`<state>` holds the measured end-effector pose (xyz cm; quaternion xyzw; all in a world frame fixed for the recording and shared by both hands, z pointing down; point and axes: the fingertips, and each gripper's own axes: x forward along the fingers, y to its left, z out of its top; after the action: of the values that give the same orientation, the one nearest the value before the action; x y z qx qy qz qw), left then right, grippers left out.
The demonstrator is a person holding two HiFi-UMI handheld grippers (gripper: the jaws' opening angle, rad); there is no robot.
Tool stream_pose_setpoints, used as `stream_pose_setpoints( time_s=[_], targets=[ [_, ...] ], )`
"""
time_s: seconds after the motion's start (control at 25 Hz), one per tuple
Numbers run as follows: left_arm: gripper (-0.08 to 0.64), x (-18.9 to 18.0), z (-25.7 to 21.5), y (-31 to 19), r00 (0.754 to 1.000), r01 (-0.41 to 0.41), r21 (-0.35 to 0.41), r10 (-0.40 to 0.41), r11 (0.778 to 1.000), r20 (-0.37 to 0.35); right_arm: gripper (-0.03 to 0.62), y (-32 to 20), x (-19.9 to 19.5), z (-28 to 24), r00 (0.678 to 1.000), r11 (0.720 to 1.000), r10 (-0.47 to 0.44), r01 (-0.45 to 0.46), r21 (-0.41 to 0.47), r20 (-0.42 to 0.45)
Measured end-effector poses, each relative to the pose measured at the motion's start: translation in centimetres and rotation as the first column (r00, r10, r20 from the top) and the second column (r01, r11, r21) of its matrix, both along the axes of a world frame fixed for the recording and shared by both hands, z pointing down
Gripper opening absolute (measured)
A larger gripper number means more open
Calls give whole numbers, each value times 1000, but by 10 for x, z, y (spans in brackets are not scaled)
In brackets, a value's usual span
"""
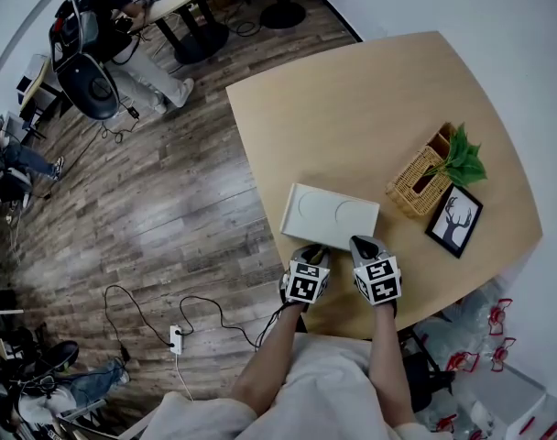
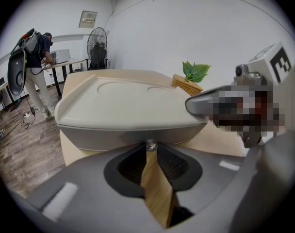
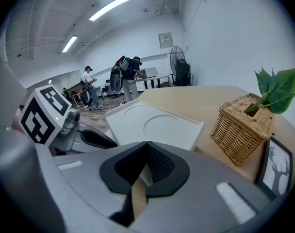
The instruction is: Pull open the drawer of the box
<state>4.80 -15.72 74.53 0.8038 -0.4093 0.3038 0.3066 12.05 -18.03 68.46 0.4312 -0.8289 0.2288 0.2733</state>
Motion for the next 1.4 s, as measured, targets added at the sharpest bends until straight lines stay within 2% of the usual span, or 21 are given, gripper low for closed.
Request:
stream_pose_setpoints(
  time_s=[0.56,0.72,1.24,1.4],
  targets=[
    [129,-8,13,8,999,-11,-13,11,1000,30,-3,0,2,1,1000,1000,17,-17,8,-3],
    [129,-7,13,7,1000,-14,1,14,1000,24,-3,-1,1,0,1000,1000,22,-22,14,1],
    [129,-7,4,17,1000,-24,-25,24,999,16,-3,-2,3,-2,998,998,56,-56,30,5],
    [129,-10,10,21,998,-42,-20,42,999,37,-2,-3,4,-2,997,996,75,-75,41,3]
  ],
)
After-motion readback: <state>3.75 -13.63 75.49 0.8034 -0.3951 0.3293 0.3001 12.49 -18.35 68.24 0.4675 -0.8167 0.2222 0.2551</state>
